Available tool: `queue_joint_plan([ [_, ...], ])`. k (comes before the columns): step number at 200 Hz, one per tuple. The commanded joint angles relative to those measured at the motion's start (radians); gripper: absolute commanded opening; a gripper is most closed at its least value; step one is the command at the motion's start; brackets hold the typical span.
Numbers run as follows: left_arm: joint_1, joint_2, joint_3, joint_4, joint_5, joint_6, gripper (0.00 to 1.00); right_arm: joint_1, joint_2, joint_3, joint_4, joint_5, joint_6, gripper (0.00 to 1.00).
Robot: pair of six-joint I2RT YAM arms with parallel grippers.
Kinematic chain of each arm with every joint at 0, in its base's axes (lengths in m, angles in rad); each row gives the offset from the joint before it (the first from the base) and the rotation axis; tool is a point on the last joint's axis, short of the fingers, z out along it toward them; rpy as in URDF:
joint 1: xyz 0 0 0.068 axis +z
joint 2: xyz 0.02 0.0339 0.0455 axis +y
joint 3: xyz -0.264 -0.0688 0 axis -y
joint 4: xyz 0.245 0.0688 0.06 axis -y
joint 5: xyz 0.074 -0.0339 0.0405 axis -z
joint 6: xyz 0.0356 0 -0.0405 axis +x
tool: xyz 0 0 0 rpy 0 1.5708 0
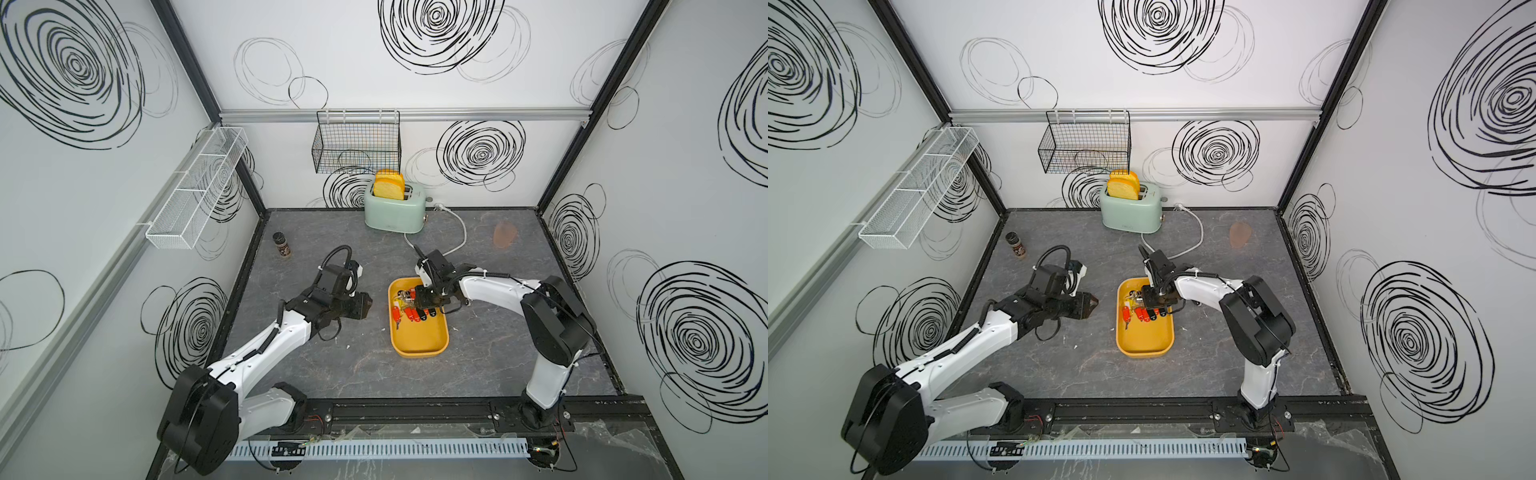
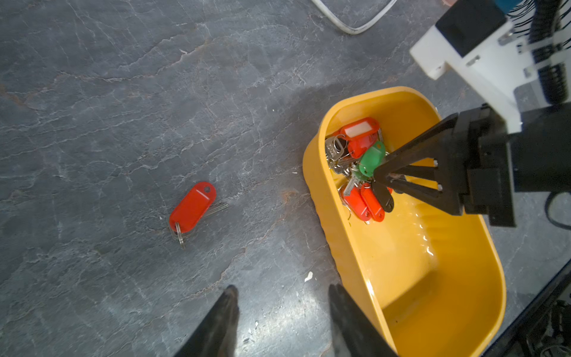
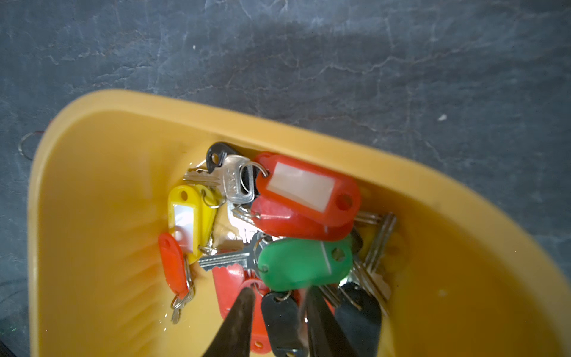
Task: Take the keys out of the storage box
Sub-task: Pick up the key from the storage box.
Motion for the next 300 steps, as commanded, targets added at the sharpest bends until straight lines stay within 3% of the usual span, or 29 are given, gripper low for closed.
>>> queue_joint_plan([
  [1,0.006,0.001,-0.012,0.038,0.005,-0.013,0.52,0.006,0.005,-0.014,-0.01,0.006,0.021,0.33],
  [101,0.007,0.006,-0.011,0.039,0.003,-0.014,0.52,0.013,0.043,-0.008,0.012,-0.002,0.022,0.28],
  [166,0.006,0.01,-0.011,0.041,0.003,-0.015,0.51,0.016,0.05,0.001,0.003,-0.001,0.021,0.12],
  [226,0.006,0.007,-0.012,0.048,0.013,-0.017,0.52,0.017,-0.023,0.008,-0.017,0.008,0.017,0.01],
  [300,-0.005,0.006,-0.013,0.057,0.027,-0.02,0.52,0.01,-0.155,-0.014,-0.031,0.027,0.019,0.0],
])
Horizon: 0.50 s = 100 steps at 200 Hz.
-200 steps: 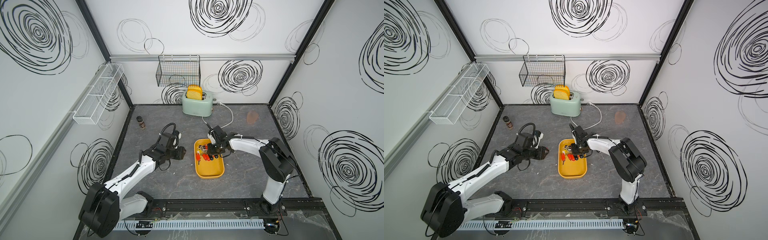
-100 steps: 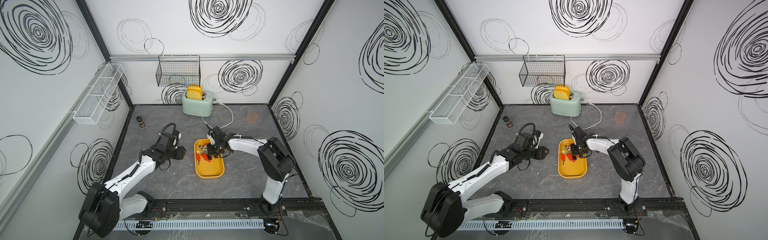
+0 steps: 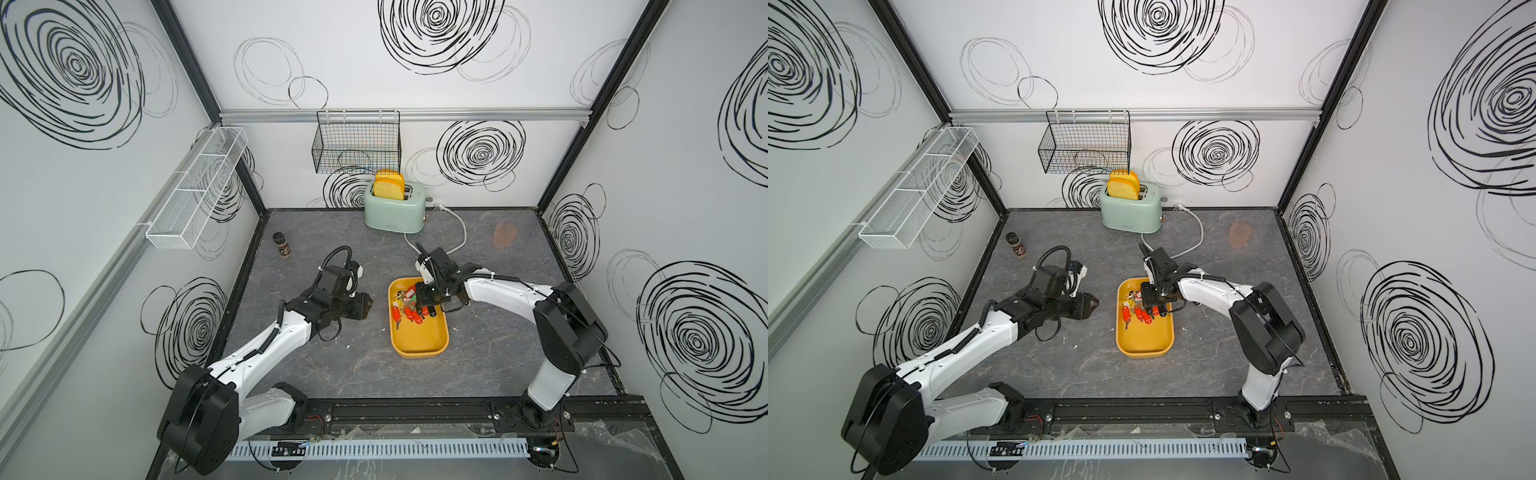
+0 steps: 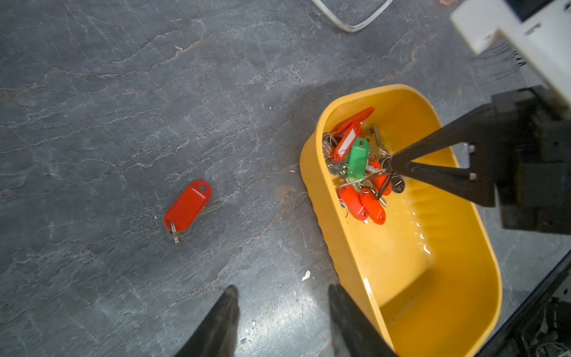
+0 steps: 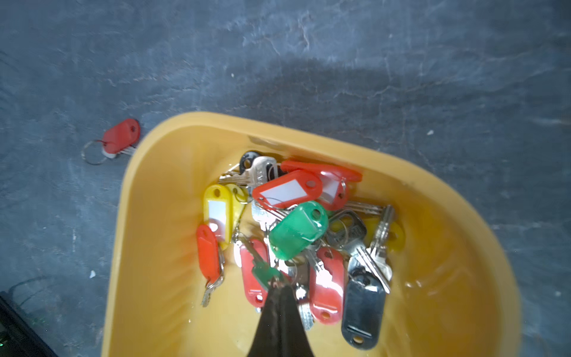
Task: Take the keys out of the storage box
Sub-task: Pick up the key from the storage box.
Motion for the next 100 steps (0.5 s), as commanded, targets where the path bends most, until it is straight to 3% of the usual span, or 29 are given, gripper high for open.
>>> queue_joint_plan([
  [1,-0.005,0.006,-0.008,0.046,0.013,-0.013,0.52,-0.001,-0.057,-0.011,-0.029,0.02,0.002,0.0],
  [53,-0.024,-0.001,-0.003,0.056,0.034,-0.013,0.52,-0.047,-0.168,-0.023,-0.041,0.043,0.004,0.0],
  [100,-0.064,-0.005,0.01,0.075,0.056,-0.009,0.53,-0.183,-0.274,-0.048,-0.075,0.064,-0.011,0.0],
])
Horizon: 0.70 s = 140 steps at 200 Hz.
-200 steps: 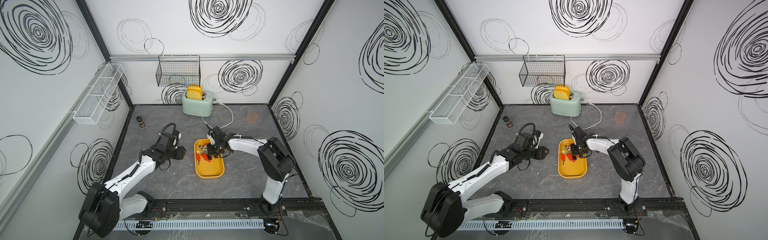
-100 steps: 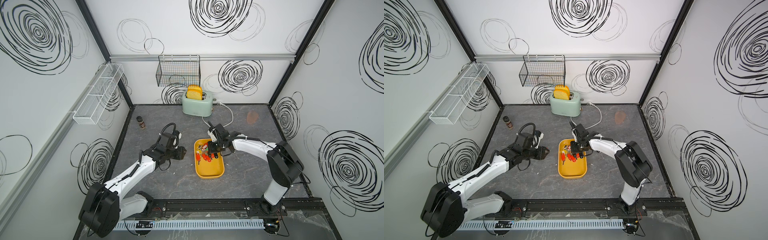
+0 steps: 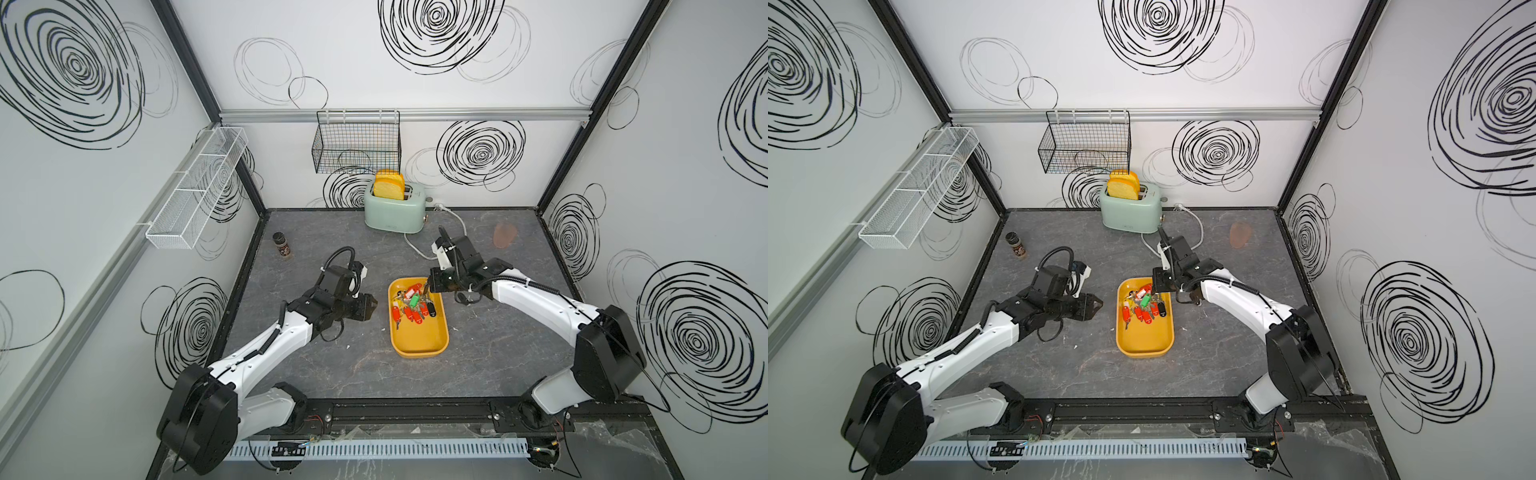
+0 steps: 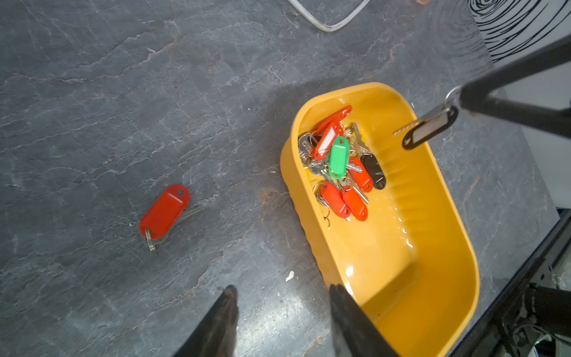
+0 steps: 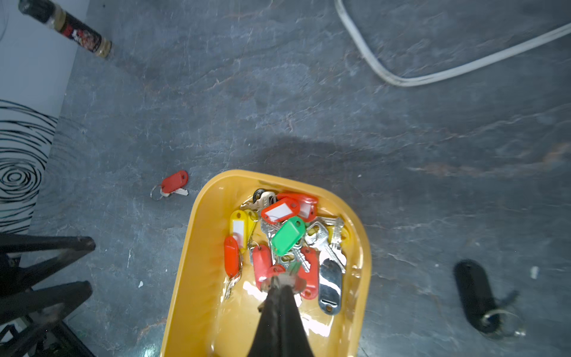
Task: Take the keys out of the storage box
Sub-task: Place the key at the center of the board.
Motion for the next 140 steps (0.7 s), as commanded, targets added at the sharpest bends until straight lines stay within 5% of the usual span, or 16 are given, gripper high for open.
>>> queue_joint_plan([
  [1,-0.025,-0.005,0.01,0.055,0.024,-0.006,0.53,-0.075,-0.063,-0.03,-0.053,0.031,-0.009,0.0],
  [88,-0.044,0.009,0.01,0.059,0.015,0.002,0.53,-0.422,-0.123,-0.2,-0.034,0.112,-0.013,0.0],
  [140,-0.044,0.011,0.006,0.06,0.005,0.0,0.53,-0.473,-0.089,-0.276,0.022,0.144,0.003,0.0],
])
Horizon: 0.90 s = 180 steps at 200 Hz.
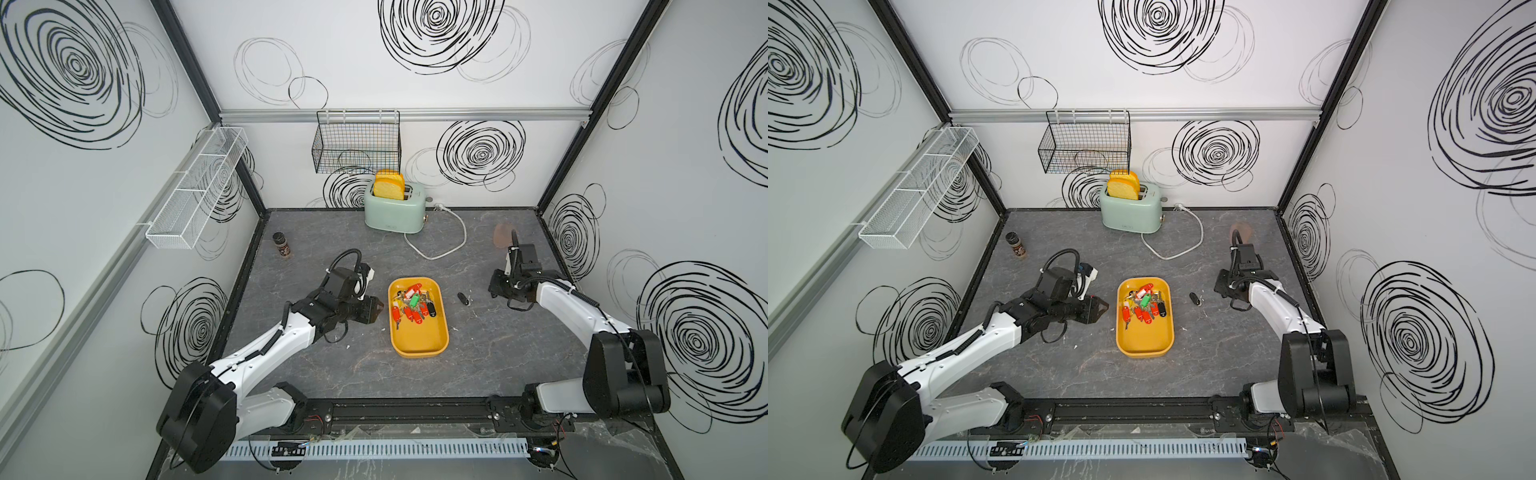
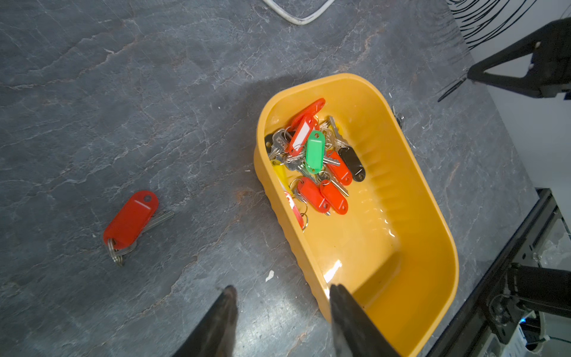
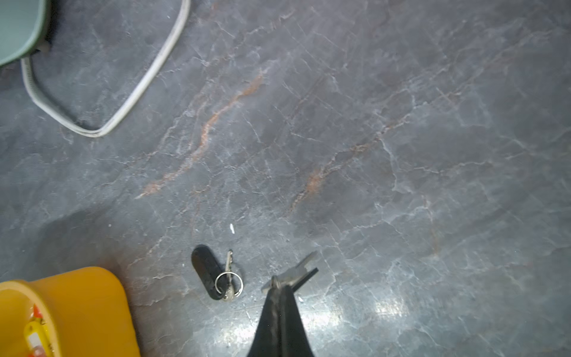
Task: Take the keys out of the storage box
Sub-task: Place the key at the center of the board.
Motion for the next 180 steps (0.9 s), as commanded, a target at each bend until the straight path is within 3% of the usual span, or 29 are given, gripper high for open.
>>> queue_joint_plan([
  [1,-0.005,0.008,0.006,0.041,-0.009,0.001,0.53,-0.009,0.02,-0.023,0.042,0.03,0.019,0.0],
  [66,-0.007,0.006,0.002,0.041,-0.019,-0.001,0.53,-0.016,0.088,-0.046,0.089,0.018,0.025,0.0],
  [86,-0.006,0.004,0.0,0.041,-0.021,-0.003,0.53,-0.016,0.092,-0.048,0.093,0.012,0.025,0.07],
  [115,-0.006,0.009,0.001,0.042,-0.022,-0.004,0.53,-0.016,0.083,-0.046,0.086,0.015,0.028,0.25],
  [180,-0.006,0.002,0.0,0.041,-0.025,-0.008,0.53,0.0,0.016,-0.018,0.064,-0.039,0.021,0.28],
])
